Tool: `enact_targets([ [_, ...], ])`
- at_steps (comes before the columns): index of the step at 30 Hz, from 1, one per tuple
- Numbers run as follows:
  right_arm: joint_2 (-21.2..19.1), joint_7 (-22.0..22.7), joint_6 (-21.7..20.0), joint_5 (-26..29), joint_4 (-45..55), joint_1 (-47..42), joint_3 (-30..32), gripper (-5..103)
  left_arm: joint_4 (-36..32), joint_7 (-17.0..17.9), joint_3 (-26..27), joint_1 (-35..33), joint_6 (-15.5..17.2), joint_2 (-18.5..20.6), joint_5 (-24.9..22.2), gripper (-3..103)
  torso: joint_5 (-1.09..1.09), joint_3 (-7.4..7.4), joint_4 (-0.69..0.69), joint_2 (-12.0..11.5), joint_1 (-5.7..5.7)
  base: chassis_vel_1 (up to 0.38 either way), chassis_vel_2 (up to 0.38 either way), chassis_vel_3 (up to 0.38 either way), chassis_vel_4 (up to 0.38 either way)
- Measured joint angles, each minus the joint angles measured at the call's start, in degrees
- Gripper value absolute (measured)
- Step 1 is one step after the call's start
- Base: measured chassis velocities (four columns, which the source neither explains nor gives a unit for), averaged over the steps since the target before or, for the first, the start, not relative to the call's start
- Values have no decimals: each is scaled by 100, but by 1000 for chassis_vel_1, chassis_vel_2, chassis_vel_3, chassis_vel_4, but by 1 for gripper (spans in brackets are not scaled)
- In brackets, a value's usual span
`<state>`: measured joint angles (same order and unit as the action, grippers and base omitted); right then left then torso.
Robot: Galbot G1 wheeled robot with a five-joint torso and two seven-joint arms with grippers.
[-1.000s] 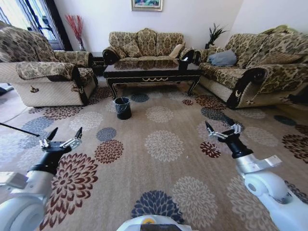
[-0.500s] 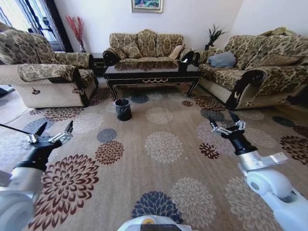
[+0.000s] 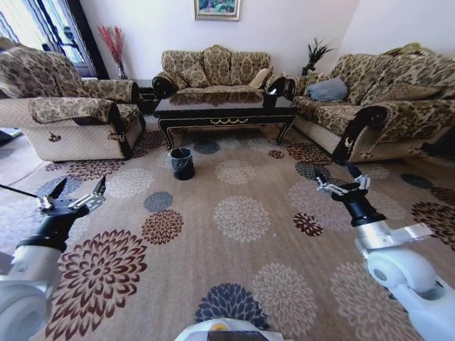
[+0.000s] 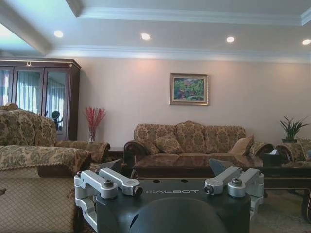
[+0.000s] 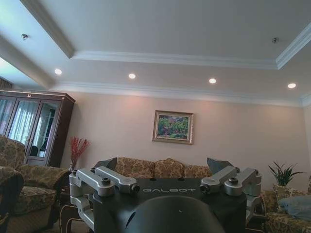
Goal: Move to the front of the table and pick up the trash from the floor, then place it into the trash bin.
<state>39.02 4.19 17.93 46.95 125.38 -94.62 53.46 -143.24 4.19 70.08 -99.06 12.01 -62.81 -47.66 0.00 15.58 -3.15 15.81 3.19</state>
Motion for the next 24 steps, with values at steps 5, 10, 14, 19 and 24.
enact_targets([
  [5,-17,-2,3,0,-76,3,78,100,5,13,-24,-8,-3,-31,145,100,-1,75,0,110,32,0,0,0,0],
  [10,-25,-11,16,3,-233,-2,176,100,273,62,250,43,-8,19,111,100,0,154,0,214,59,0,0,0,0],
  [14,-45,-35,49,12,-411,49,207,100,504,64,428,64,-43,54,45,100,-1,221,0,313,93,0,0,0,0],
  [19,-41,-48,64,21,-488,74,212,100,544,51,448,72,-53,22,41,100,0,289,0,419,128,0,0,0,0],
  [24,-13,-106,79,22,-524,59,213,100,534,44,435,76,-54,10,42,100,0,362,0,528,167,0,0,0,0],
])
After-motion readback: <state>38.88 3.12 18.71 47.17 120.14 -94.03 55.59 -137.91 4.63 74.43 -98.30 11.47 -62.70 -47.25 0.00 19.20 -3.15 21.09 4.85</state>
